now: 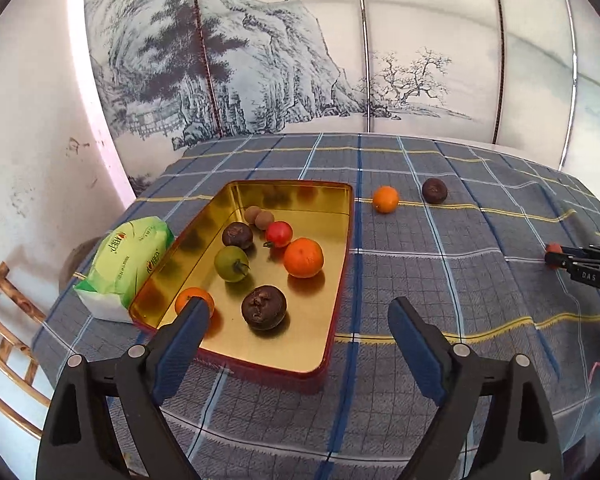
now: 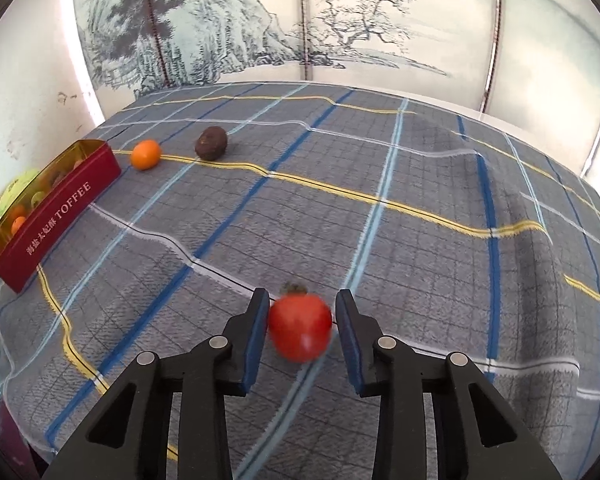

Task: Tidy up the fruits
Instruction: 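Carry the red tomato toward the tin with the right gripper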

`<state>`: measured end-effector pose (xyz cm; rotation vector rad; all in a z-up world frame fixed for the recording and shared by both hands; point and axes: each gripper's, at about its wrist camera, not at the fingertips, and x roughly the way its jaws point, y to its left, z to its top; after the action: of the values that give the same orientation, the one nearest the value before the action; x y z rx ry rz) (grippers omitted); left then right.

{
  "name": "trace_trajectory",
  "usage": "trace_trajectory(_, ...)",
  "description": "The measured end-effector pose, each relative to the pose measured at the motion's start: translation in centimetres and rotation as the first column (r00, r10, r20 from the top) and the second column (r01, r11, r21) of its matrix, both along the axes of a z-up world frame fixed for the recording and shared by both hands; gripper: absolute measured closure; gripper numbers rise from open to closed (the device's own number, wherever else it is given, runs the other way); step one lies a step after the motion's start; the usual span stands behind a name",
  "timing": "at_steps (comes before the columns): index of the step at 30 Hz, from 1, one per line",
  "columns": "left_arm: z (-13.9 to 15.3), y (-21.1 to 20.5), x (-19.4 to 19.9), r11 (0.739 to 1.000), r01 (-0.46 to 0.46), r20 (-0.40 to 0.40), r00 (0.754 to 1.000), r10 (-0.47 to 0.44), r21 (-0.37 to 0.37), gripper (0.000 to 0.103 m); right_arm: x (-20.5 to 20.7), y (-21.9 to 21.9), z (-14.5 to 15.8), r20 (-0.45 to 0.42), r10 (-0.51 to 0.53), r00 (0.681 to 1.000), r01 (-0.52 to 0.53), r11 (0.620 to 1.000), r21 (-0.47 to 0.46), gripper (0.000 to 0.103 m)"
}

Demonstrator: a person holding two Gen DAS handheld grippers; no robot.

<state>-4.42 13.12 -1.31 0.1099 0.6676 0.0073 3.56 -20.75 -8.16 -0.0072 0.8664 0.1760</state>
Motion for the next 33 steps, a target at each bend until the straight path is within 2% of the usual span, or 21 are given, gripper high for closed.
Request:
trace_trajectory(6, -0.3, -0.1, -0.4, 0.998, 0.017, -0.018, 1.000, -0.018, -0.064, 0.010, 0.0, -0.3, -0.4, -0.026, 0.007, 1.000, -0.007, 1.000, -0.002, 0.070)
trace_trajectory(10, -0.3, -0.4, -0.7, 0.998, 0.035, -0.019, 0.999, -0.036, -0.057, 0.010, 0.4, -0.3, -0.5, -0.033, 0.002, 0.999, -0.002, 1.000, -0.003, 0.070)
trace_trajectory(14, 0.4, 0.0, -1.8, 0.999, 0.022, 0.031, 0.999, -0.020, -0.044, 0.020, 0.6, 0.3, -0.4, -0.040, 0.025, 0.999, -0.026, 0.999, -0.023, 0.071)
trace_trajectory(18, 0.9, 2.0, -2.5, 0.997, -0.025, 0.038, 0.999, 0.028, -0.074, 0.020, 0.6, 1.8, 1.4, -0.017, 0.066, 0.998, -0.066, 0.998, 0.011, 0.071)
trace_trajectory(23, -0.4, 5.0, -2.8, 0.986, -0.092, -0.024, 0.996, 0.089, -0.142, 0.022, 0.7, 7.1, 5.1, 0.052, 0.175, 0.983, -0.177, 0.983, 0.038, 0.071)
trace_trajectory(25, -1.0, 5.8, -3.0, 0.983, -0.116, -0.035, 0.993, 0.112, -0.145, 0.022, 1.0, 9.9, 6.4, 0.070, 0.235, 0.969, -0.238, 0.970, 0.043, 0.071)
trace_trajectory(30, -2.0, 7.2, -3.6, 0.978, -0.144, -0.064, 0.989, 0.135, -0.151, 0.018, 1.8, 17.3, 7.9, 0.082, 0.375, 0.923, -0.381, 0.922, 0.074, 0.071)
trace_trajectory(33, -2.3, 8.4, -4.4, 0.959, -0.177, -0.069, 0.984, 0.165, -0.223, 0.017, 2.7, 21.3, 7.8, 0.072, 0.431, 0.899, -0.436, 0.896, 0.087, 0.071)
